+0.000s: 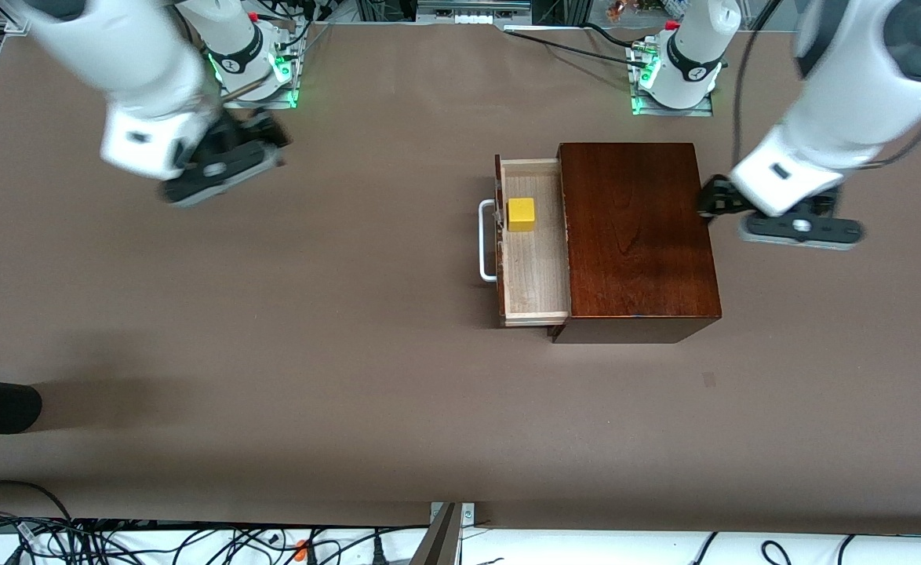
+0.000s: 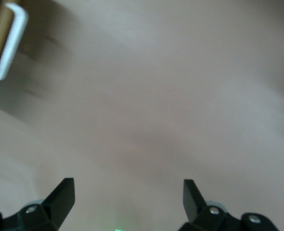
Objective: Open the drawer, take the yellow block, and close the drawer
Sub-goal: 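Move the right gripper over the yellow cube in the open drawer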
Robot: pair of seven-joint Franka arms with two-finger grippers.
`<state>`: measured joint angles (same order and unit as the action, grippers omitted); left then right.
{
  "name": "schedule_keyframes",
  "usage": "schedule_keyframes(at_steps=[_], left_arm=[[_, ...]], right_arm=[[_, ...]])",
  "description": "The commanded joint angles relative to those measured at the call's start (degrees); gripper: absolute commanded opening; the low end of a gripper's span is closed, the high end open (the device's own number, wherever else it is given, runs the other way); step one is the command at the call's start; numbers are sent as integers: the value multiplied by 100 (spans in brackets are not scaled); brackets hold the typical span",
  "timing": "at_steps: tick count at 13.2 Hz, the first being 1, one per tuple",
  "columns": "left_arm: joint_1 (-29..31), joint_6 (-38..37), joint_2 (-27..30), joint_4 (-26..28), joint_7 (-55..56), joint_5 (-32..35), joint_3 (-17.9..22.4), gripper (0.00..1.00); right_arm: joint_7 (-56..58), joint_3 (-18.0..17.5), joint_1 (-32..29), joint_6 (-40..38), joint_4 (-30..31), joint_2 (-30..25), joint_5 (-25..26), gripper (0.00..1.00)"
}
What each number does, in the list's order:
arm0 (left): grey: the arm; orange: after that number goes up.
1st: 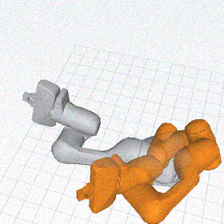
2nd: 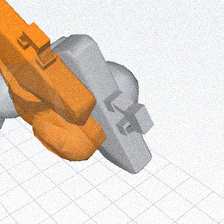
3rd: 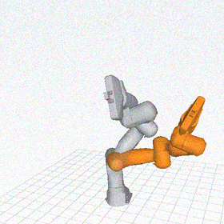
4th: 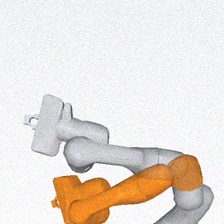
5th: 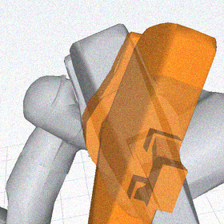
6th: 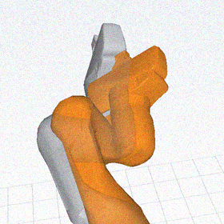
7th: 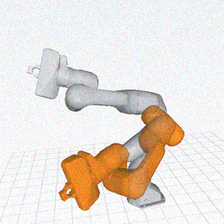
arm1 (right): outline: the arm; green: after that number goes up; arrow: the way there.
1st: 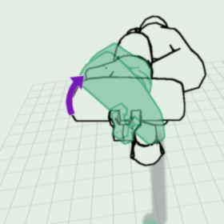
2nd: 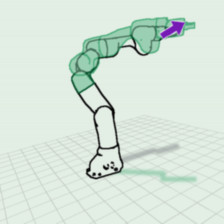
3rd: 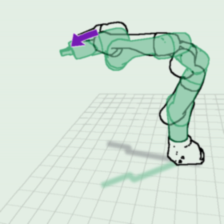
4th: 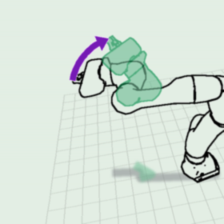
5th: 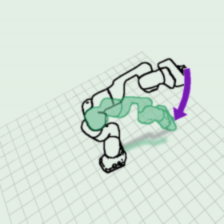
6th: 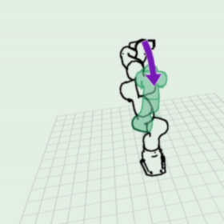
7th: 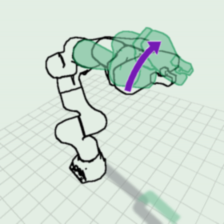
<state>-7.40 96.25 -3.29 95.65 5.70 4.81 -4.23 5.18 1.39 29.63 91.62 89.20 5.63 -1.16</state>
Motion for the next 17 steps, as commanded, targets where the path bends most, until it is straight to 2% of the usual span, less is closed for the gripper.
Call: schedule_keyframes(at_steps=[1, 3, 6, 8, 10, 12, 15, 17], left_arm=[[116, -124, 258, 243, -271, -156, 237, 100], [220, -98, 276, 226, -280, -330, 484, 100], [581, -133, 382, 261, -297, -613, 484, 100], [731, -142, 382, 252, -315, -613, 397, 100], [722, -194, 338, 252, -481, -587, 397, 100], [722, -229, 276, 200, -482, -560, 397, 100], [696, -282, 285, 190, -473, -560, 370, 100], [687, -326, 267, 182, -473, -551, 353, 100]], right_arm=[[281, 28, 901, 678, -87, 307, 176, 100], [387, 28, 1473, 1058, -122, 613, 318, 100], [1088, 28, 2064, 1507, -665, 1298, 300, 100], [1808, -121, 2153, 1560, -1113, 1808, 274, 100], [1908, -279, 2153, 1570, -1535, 2221, 274, 100], [2047, -324, 2161, 1648, -1581, 2494, 291, 100], [2829, -324, 2223, 2200, -1712, 2925, 327, 100], [2989, -315, 2258, 2343, -2054, 3233, 344, 100]])
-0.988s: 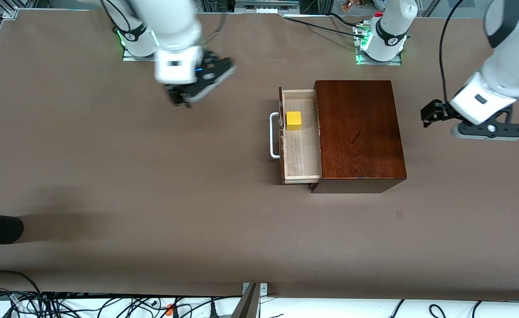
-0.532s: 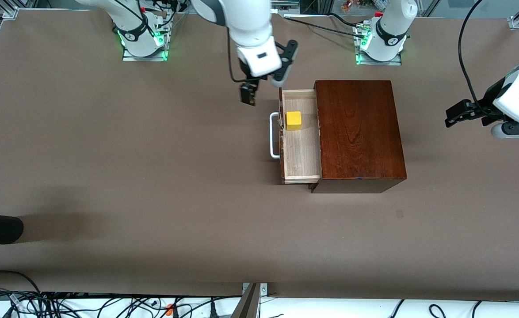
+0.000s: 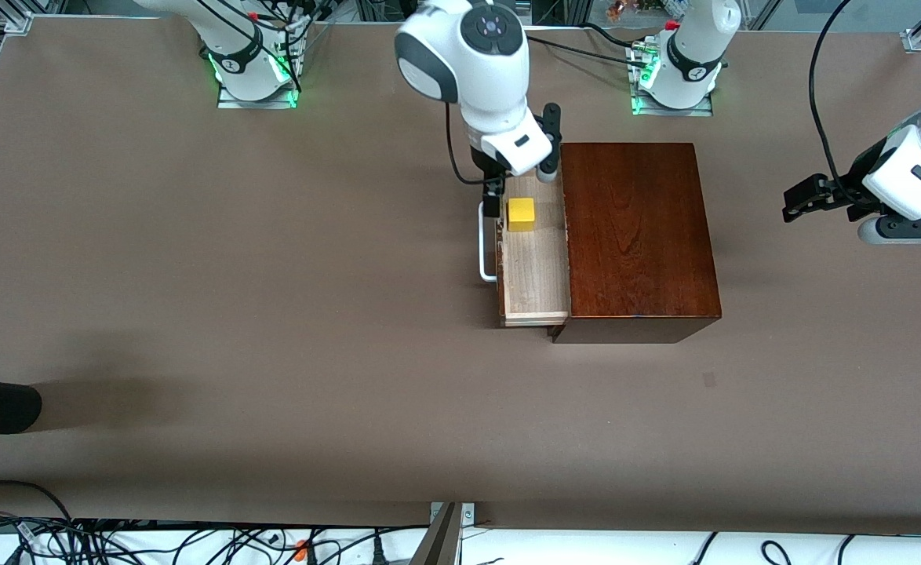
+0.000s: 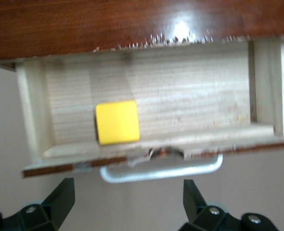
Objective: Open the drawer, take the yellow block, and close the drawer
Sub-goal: 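Move the right gripper over the yellow cube in the open drawer, then lower the right gripper and close it on the yellow cube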
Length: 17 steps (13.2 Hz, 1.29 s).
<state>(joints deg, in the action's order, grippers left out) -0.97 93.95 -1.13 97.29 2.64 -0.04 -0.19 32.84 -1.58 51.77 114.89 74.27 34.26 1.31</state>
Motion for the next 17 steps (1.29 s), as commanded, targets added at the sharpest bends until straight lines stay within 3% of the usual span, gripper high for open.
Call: schedule_keyframes(at_steps=[1, 10, 15, 16, 17], left_arm=[[44, -96, 52, 18, -176, -67, -51, 100], [-8, -202, 17, 9, -185, -76, -60, 100], [-9, -184, -18, 0, -159, -67, -60, 100], [-17, -175, -27, 0, -159, -67, -60, 100], [-17, -166, -36, 0, -150, -67, -60, 100]], right_arm=[[232, -18, 43, 7, -693, 484, 98, 100], [381, -18, 254, 112, -976, 1178, 107, 100], [355, -9, 298, 226, -967, 1249, 115, 98], [355, -9, 298, 226, -976, 1275, 115, 87], [355, -9, 298, 226, -976, 1276, 115, 65]])
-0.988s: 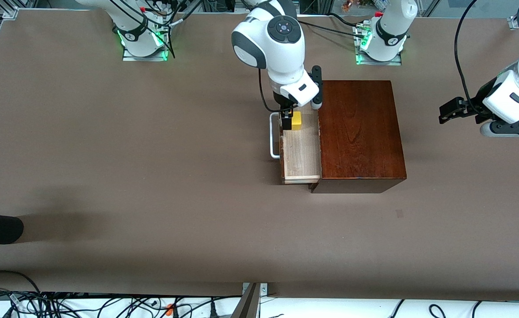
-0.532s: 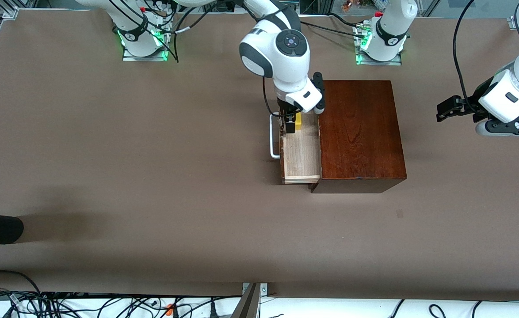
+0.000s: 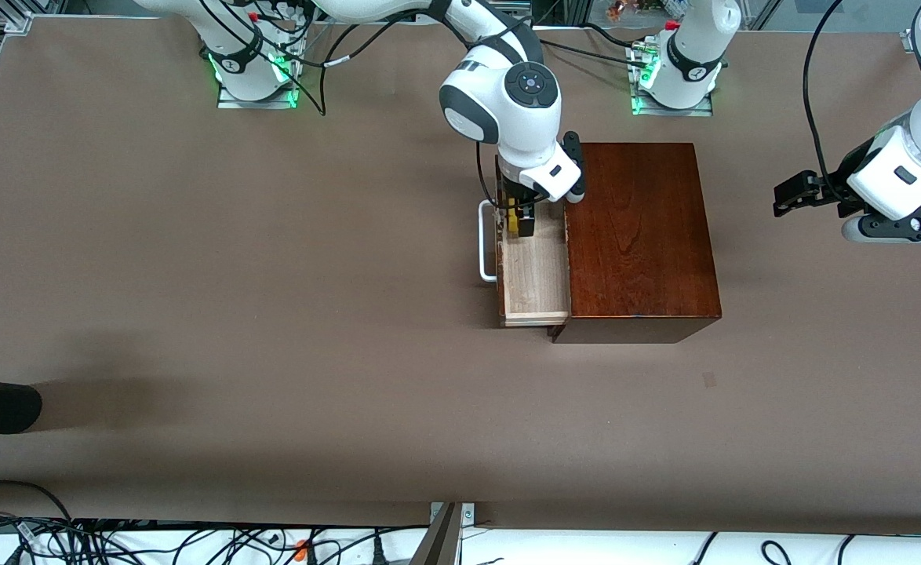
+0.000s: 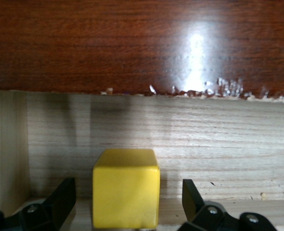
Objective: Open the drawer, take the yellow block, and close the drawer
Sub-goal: 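Lower the right gripper and close it on the yellow cube, then lift the cube with the right gripper while the left gripper reaches the drawer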
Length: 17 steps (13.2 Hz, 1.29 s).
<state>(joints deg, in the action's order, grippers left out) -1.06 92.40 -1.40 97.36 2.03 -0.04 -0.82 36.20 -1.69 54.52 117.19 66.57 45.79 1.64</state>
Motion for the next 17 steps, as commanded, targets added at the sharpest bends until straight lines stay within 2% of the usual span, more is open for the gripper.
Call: schedule_keyframes(at_steps=[1, 2, 5, 6, 8, 13, 15, 17], left_arm=[[-8, -11, -10, -7, -89, -67, 3, 100], [-8, -11, -10, -7, -98, -67, 3, 100], [-8, -20, -10, -7, -98, -67, 3, 100], [-8, -20, -10, -15, -98, -67, 3, 100], [-8, -20, -10, -15, -98, -67, 3, 100], [-17, -20, -18, -15, -98, -67, 3, 100], [-17, -20, -10, -16, -89, -67, -15, 100], [-17, -46, -10, -94, -45, -76, -295, 100]], right_arm=[[-8, 2, 23, -21, -197, 123, 74, 38], [-17, 2, 23, -21, -197, 123, 82, 26], [-34, 11, 32, -38, -197, 123, 83, 5], [-43, 11, 32, -73, -206, 88, 74, 1], [-113, 37, 32, -239, -215, 53, 48, 0], [-491, 29, -81, -1460, -1190, -236, 4, 0], [-509, 20, -231, -1803, -1191, -482, -14, 0], [-657, 81, -406, -2243, -1191, -754, -40, 0]])
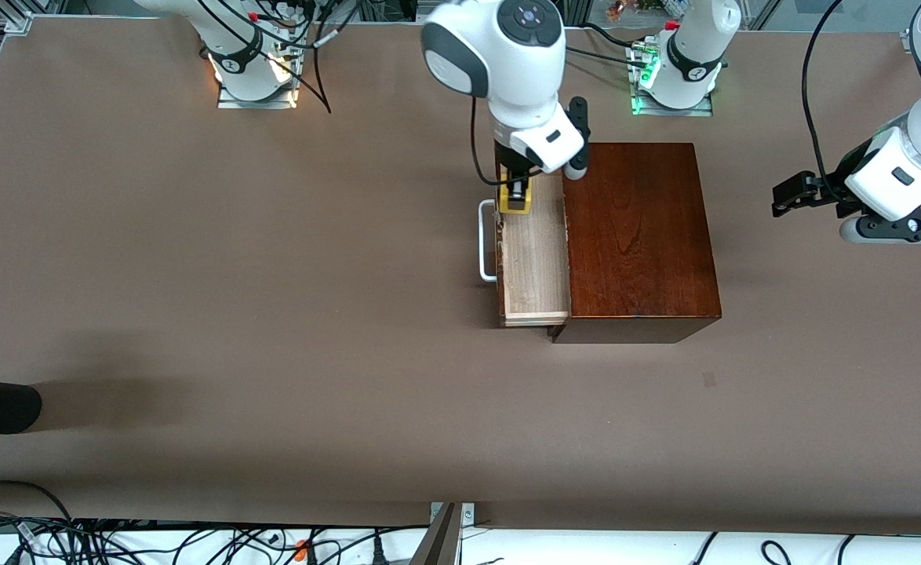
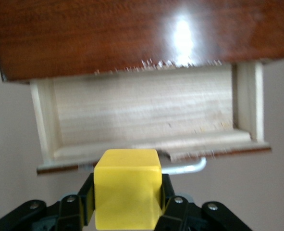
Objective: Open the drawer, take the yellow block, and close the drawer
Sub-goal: 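Lift the cube with the right gripper while the left gripper reaches the drawer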
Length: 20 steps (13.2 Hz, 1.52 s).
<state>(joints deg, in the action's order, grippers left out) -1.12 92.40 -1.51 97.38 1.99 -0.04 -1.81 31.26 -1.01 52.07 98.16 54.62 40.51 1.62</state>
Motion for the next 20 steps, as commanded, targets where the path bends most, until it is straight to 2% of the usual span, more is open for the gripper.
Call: schedule_keyframes(at_steps=[1, 3, 5, 9, 11, 12, 15, 17, 20], left_arm=[[-11, -55, -8, -114, -32, -75, -319, 100], [-11, -64, -16, -105, 3, -84, -670, 100], [-20, -29, -113, -123, 397, -163, -996, 100], [-37, 15, -656, -263, 900, -347, -2251, 100], [-142, 6, -1165, -683, 882, -304, -2910, 100], [-308, 6, -1411, -912, 882, -304, -2991, 100], [-1019, 224, -2054, -1440, 699, 45, -2992, 100], [-1547, 890, -2344, -1468, 182, 529, -2983, 100], [-2101, 1761, -2915, -1468, -959, 1346, -2975, 100]], right_arm=[[-329, 30, -310, -507, 5, -367, -30, 0], [-497, 56, -802, -911, 13, -630, -4, 0], [-481, 301, -1215, -939, 40, -798, -38, 0], [-410, 364, -2348, -1422, 66, -1010, -275, 0], [-402, 399, -2761, -1510, 84, -1045, -293, 0], [-427, 373, -3068, -1484, 319, -1254, -363, 0], [-507, 382, -3659, -1212, 1715, -2062, -785, 0], [-699, 391, -3923, -1107, 2497, -2397, -707, 0], [-779, 391, -4160, -327, 3762, -2784, -435, 0]])
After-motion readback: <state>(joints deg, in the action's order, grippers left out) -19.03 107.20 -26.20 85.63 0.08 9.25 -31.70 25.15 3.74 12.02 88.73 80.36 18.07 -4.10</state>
